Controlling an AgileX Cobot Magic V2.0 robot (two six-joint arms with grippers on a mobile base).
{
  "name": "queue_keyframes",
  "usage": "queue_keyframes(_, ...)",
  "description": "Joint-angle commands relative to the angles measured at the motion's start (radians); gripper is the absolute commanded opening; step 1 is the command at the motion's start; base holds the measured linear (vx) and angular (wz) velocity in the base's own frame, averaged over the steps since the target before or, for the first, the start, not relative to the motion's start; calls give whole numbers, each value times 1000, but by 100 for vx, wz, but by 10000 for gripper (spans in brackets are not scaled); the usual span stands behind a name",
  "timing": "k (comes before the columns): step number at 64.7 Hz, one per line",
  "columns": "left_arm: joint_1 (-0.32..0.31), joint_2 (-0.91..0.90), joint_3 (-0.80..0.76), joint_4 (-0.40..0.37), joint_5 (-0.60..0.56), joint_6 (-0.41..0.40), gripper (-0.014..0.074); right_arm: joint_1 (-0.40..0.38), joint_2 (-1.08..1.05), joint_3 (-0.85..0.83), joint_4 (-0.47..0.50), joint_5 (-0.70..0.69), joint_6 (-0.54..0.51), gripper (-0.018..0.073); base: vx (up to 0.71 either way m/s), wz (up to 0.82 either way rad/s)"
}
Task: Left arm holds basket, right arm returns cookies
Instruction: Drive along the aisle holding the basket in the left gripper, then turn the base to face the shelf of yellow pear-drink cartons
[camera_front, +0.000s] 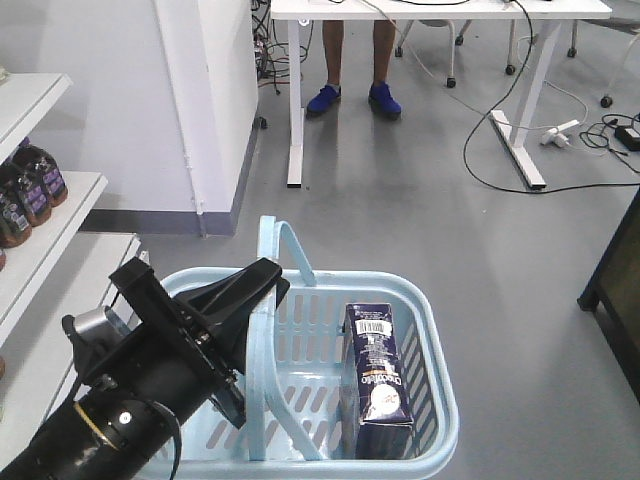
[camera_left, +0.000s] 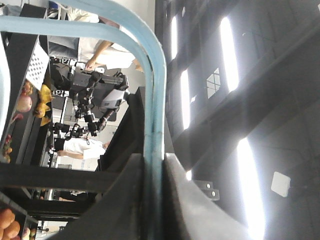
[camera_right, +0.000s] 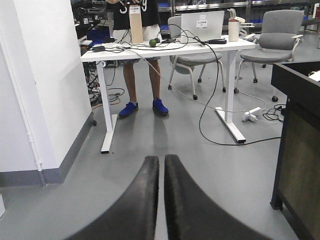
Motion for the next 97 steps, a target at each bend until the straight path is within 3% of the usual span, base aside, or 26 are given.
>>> queue_keyframes(1, -7, -32, -30, 10, -279, -8, -3, -1, -13, 17, -5, -75, -6, -3, 37, 5)
queue_keyframes(37, -7, -32, -30, 10, -279, -8, -3, -1, -13, 17, -5, -75, -6, -3, 29, 25)
queue_keyframes(97, -7, -32, -30, 10, -279, -8, -3, -1, -13, 17, -5, -75, -6, -3, 13, 57)
